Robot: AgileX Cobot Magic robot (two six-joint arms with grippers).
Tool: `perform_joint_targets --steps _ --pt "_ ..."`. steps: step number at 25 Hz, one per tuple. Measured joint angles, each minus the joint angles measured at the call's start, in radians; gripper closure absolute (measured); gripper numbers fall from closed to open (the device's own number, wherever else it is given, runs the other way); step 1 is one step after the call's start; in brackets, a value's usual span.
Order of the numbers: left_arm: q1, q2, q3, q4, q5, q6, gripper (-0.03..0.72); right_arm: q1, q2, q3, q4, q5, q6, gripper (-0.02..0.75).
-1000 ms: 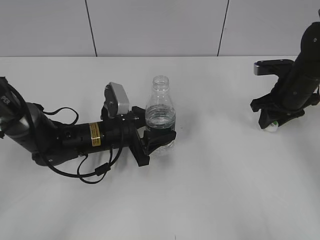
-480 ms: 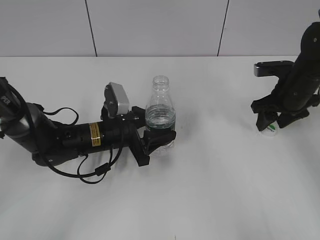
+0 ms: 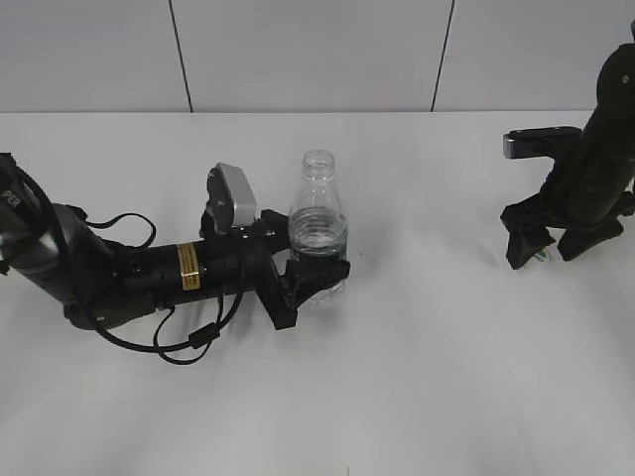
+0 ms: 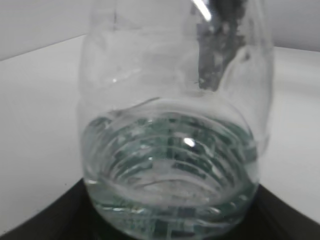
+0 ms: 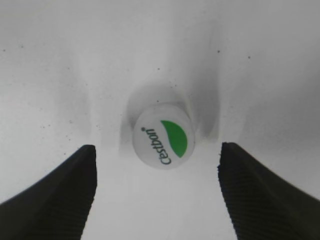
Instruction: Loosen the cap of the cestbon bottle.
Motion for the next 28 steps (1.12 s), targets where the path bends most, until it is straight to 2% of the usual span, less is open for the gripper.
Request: perform_joint_targets --steps 2,5,7,19,28 --pt "0.0 0.0 0.0 -0.002 0.001 -0.014 0.225 0.0 0.0 0.0 0.0 0.001 -0.003 0.163" --pt "0.0 0.001 0.0 -0.011 0.012 -0.037 0.14 0.0 0.0 0.0 0.0 0.001 -0.003 0.163" --pt "0.0 0.003 0.0 -0.012 0.016 -0.041 0.115 0.0 0.0 0.0 0.0 0.001 -0.003 0.163" --pt "0.0 -0.079 0.001 -0.007 0.02 -0.106 0.101 0.0 0.0 0.0 0.0 0.002 -0.036 0.163" --pt "0.0 -0.234 0.002 -0.005 0.02 -0.233 0.101 0.0 0.0 0.0 -0.001 0.002 -0.042 0.164"
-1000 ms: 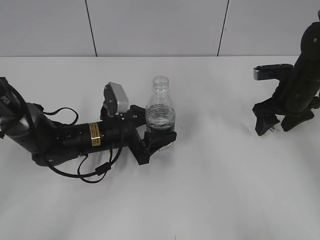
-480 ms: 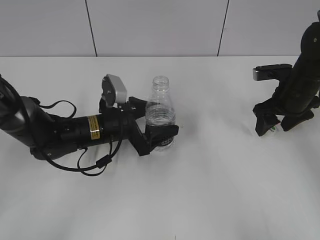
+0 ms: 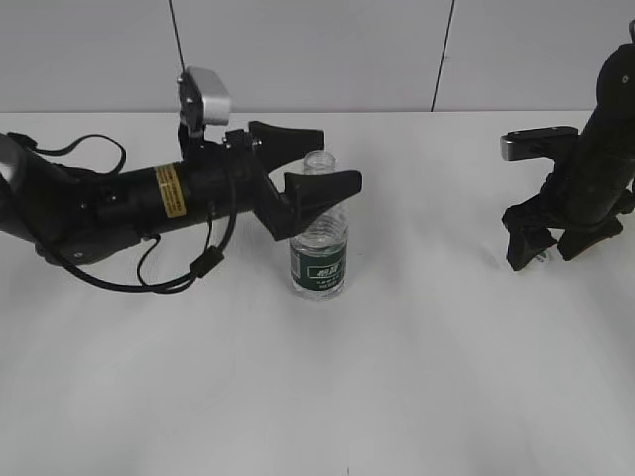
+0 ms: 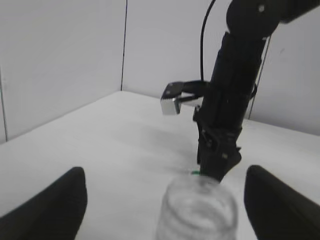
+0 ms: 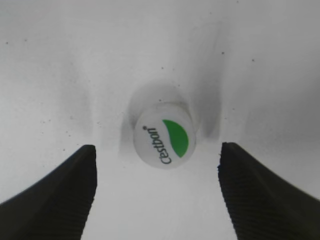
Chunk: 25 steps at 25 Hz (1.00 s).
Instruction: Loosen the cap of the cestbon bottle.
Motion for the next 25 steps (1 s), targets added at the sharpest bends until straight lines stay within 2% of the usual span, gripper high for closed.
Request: perform_joint_targets --steps 12,15,20,25 --pt "0.0 -0.303 0.0 0.002 0.032 -0.125 0.101 0.0 -0.003 0.0 0.003 0.048 -0.003 0.163" --pt "0.0 -0.398 0.0 0.0 0.183 -0.134 0.101 0.0 -0.039 0.0 0.004 0.048 -0.004 0.163" --pt "0.0 -0.532 0.0 -0.011 0.523 -0.224 0.101 0.0 -0.155 0.0 0.004 0.042 -0.004 0.163" --pt "0.001 -0.62 0.001 -0.171 0.841 -0.242 0.101 0.0 -0.239 -0.001 0.004 0.077 -0.001 0.163"
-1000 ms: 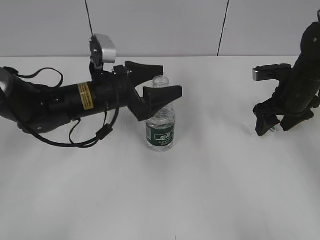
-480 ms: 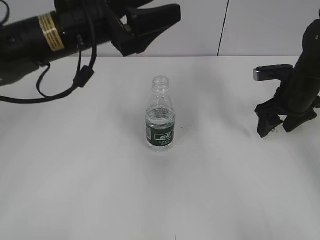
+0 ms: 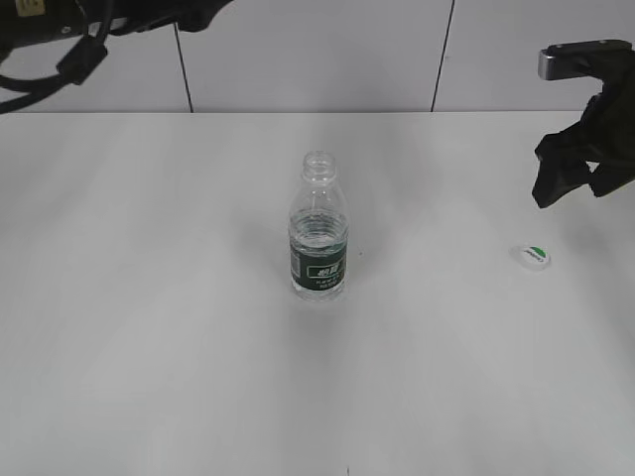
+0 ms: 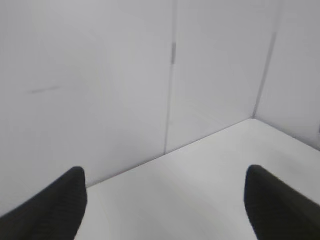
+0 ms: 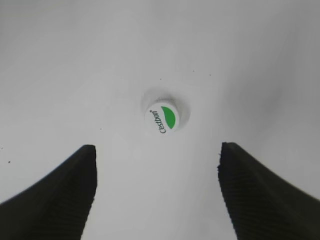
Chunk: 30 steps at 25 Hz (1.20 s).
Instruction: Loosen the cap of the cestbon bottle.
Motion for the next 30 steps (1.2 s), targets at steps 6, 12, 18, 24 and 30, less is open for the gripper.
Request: perform_joint_targets --steps 6,12,18,24,30 --pt "0.044 -0.033 0.0 -0.1 0.298 -0.005 0.101 0.0 -0.062 0.0 0.007 0.089 0.017 0.163" --pt "0.131 -0.036 0.0 -0.135 0.581 0.004 0.101 0.0 -0.099 0.0 0.009 0.175 0.033 0.163" --pt "0.234 -0.036 0.0 -0.458 0.756 0.355 0.134 -0.003 -0.1 0.0 0.011 0.242 0.057 0.163" --pt "0.331 -0.036 0.0 -0.735 0.862 0.65 0.165 -0.033 -0.1 0.0 0.011 0.253 0.083 0.163" --pt "0.344 -0.036 0.0 -0.757 0.931 0.717 0.166 -0.082 -0.1 0.0 -0.017 0.26 0.106 0.163"
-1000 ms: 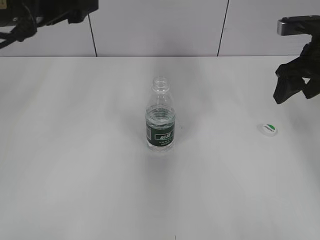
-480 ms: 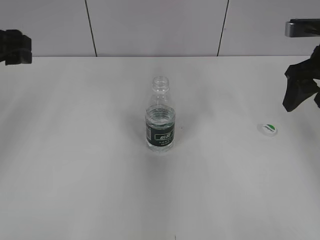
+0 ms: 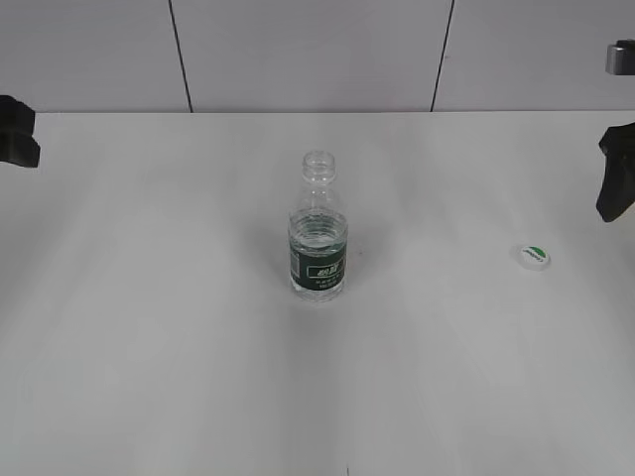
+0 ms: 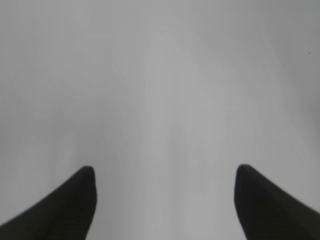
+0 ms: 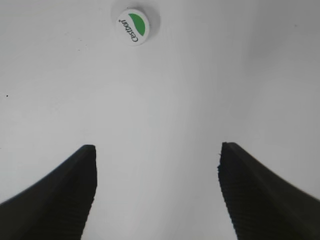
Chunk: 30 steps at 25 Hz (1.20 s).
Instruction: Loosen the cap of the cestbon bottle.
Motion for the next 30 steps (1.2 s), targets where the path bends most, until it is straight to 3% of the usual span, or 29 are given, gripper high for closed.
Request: perform_joint_targets --steps 11,16,30 --pt "0.001 -0.091 -0.032 0.0 0.134 0.024 0.166 -0.002 -0.044 0.001 -0.008 0.001 0.006 0.162" --pt "0.001 -0.224 -0.064 0.017 0.201 0.037 0.166 -0.002 -0.107 0.001 -0.009 0.001 0.006 0.162" --pt "0.001 -0.703 -0.041 0.0 0.344 0.216 0.167 -0.002 -0.284 0.001 -0.01 0.003 0.006 0.162"
